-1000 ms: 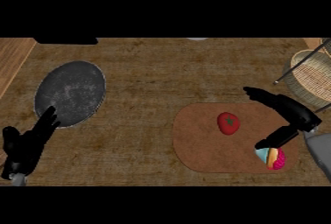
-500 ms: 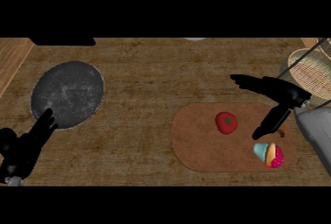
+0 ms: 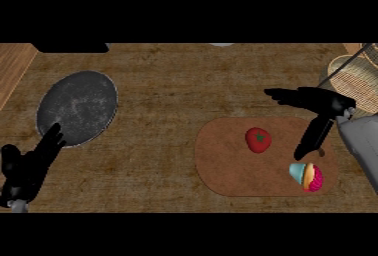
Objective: Pick the tomato from the cutting board and place it in the tiered basket
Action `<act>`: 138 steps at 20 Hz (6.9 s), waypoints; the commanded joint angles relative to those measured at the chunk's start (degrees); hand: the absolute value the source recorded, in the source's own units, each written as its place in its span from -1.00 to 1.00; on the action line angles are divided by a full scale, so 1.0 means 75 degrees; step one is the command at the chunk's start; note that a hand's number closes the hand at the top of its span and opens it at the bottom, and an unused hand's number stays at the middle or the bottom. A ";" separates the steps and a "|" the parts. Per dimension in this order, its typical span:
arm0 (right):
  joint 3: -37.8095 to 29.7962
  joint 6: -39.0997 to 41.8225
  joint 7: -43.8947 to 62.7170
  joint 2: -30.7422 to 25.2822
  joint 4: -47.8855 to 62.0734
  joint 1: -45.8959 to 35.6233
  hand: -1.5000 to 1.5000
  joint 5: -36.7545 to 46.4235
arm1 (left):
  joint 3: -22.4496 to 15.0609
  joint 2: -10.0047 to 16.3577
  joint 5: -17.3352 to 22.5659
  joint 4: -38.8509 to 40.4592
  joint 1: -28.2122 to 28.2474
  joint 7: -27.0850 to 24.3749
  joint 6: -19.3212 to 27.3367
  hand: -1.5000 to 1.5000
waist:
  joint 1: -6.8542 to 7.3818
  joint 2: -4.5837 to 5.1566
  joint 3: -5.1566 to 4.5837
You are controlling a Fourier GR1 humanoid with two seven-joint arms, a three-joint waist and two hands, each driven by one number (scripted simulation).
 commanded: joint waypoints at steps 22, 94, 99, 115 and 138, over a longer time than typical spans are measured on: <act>-0.0892 0.0629 -0.2233 0.0437 0.1628 0.0377 -1.00 0.2132 | 0.0782 -0.0872 -0.0975 -0.0195 0.0035 0.0527 -0.0642 0.00 | 0.0021 0.0029 -0.0021; -0.2066 -0.8387 0.8129 0.2088 0.3875 -0.5678 1.00 1.1310 | 0.1570 -0.1732 -0.2077 -0.0214 -0.0292 0.0580 -0.1528 0.00 | 0.0489 0.0161 -0.0031; -0.2597 -0.9285 0.7051 0.1379 0.4547 -0.5327 1.00 1.1448 | 0.1912 -0.1469 -0.1881 0.0136 -0.0388 0.0392 -0.1758 0.00 | 0.0429 0.0220 -0.0027; -0.4617 -1.1555 0.3705 -0.0391 0.5604 -0.5081 1.00 0.9881 | 0.1755 -0.1767 -0.2007 -0.0223 -0.0234 0.0378 -0.1605 0.00 | 0.0548 0.0292 0.0001; -0.2579 -0.7010 0.2205 -0.2140 0.7537 -0.5883 1.00 1.2218 | 0.1846 -0.1624 -0.2077 -0.0078 -0.0462 0.0679 -0.1717 0.00 | 0.0446 0.0217 -0.0015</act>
